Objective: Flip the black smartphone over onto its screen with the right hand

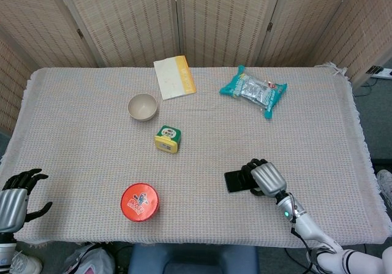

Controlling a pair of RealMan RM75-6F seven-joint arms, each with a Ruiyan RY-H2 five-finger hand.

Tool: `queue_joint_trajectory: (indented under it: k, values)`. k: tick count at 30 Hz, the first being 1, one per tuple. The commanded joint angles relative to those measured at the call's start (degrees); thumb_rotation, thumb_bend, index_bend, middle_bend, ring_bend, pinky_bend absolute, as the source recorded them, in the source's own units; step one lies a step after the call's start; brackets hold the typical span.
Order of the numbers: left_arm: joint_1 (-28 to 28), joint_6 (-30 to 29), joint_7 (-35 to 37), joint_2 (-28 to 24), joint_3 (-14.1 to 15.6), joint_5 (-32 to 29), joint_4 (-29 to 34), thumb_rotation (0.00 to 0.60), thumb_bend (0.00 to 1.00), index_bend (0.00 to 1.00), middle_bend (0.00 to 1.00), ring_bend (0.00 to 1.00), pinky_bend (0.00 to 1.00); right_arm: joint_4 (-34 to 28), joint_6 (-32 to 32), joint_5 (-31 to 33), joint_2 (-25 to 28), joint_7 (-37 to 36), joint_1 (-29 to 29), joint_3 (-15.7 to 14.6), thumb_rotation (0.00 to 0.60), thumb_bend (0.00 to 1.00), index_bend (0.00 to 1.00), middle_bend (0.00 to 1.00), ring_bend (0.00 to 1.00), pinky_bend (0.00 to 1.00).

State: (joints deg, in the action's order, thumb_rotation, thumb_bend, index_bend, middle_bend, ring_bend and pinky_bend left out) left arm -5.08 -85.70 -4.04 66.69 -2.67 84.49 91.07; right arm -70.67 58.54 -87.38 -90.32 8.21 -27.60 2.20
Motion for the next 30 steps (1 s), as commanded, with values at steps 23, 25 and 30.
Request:
queue_joint_trajectory:
  k: [23,25,30]
  values:
    - [0.0,-0.1,0.1,-0.2,-0.5,-0.3,-0.1,0.6,0.2,0.32,0.23,0.21,0.24,2.8,-4.4,2.7,-1.4,1.0,-4.1,0.5,0.6,0.38,0.35,0.39,0.23,0.35]
    - [0.1,-0.2,0.1,-0.2,-0.5,-0.3,-0.2,0.6,0.2,0.32,0.23,0.21,0.24,2.7,-4.9,3.1,-1.3,0.9,-4.5,0.7,0.6,0.41,0.35,0.39,0.23,0.35]
    - [0.2,-0.4,0.4,-0.3,-0.6,-0.3,-0.3,0.6,0.2,0.32,0.23,0.21,0.24,1.5,-6.0,4.3,-0.5,-0.2,-5.4,1.5,0.6,0.51,0.35,0.4,0.23,0.35]
